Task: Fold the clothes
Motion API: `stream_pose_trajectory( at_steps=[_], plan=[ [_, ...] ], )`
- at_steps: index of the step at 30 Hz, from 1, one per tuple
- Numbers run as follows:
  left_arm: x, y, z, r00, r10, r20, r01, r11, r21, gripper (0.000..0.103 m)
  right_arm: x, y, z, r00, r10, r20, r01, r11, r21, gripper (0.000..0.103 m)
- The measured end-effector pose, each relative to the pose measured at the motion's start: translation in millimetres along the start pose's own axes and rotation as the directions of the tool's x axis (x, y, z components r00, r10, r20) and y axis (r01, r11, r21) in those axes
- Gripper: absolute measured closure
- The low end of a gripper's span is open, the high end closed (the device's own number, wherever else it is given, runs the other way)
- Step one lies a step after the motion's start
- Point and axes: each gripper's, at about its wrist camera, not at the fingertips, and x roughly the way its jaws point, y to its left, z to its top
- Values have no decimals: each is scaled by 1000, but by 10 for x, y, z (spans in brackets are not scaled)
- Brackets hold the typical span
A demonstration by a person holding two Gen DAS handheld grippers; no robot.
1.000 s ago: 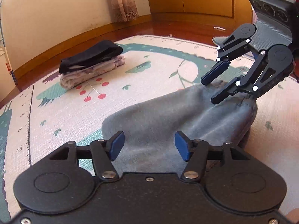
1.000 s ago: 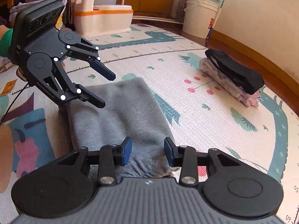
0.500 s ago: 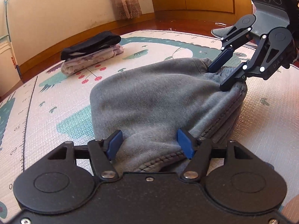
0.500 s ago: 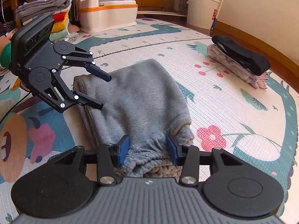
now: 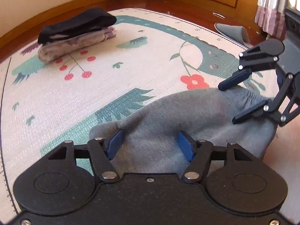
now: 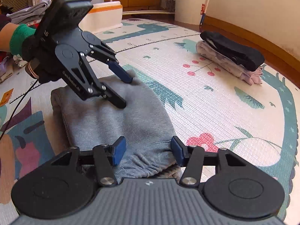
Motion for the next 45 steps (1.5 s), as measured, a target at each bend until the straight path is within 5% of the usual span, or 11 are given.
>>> stream_pose_trajectory(
  at_steps=[4,9,12,15,23,29,32,35,40,44,45],
  plan=[
    [-82,-72,-12,999,34,2,-34,999,19,36,13,55,34,1000,-14,-20,14,1000,-21,48],
    [-782,-137,-109,991,97,96,-88,992,-93,39,-314,137,126,997,-58,42,61,996,-59,48],
    [-976,-305,-303,989,126,79,-117,988,-105,53,-450,269,68,997,-41,65,47,993,-110,50],
    [-941,-426,-430,989,143,49,-136,983,-123,70,-387,310,-42,1000,-18,19,20,995,-96,52],
    [-661,-601,-744,981,182,67,-178,982,-64,72,-255,283,-203,1000,4,-5,-4,1000,-5,49],
    [-728,-588,-667,986,158,50,-155,987,-53,71,-293,292,-72,998,4,-61,-6,1000,-23,50],
    [-968,-404,-490,994,97,59,-84,977,-195,37,-527,224,24,999,-34,0,34,997,65,44],
    [-1119,-118,-500,992,92,86,-52,921,-386,37,-684,32,44,998,-60,31,49,961,274,19],
    [-1044,387,-710,995,2,98,66,722,-689,37,-452,-470,-196,998,50,-41,-6,696,718,19],
    [-825,565,-903,990,-77,118,140,564,-814,37,-166,-549,-365,985,151,-88,-19,593,805,24],
    [-770,579,-931,987,-100,127,161,535,-829,37,-115,-565,-420,981,174,-89,-25,564,825,41]
  ],
)
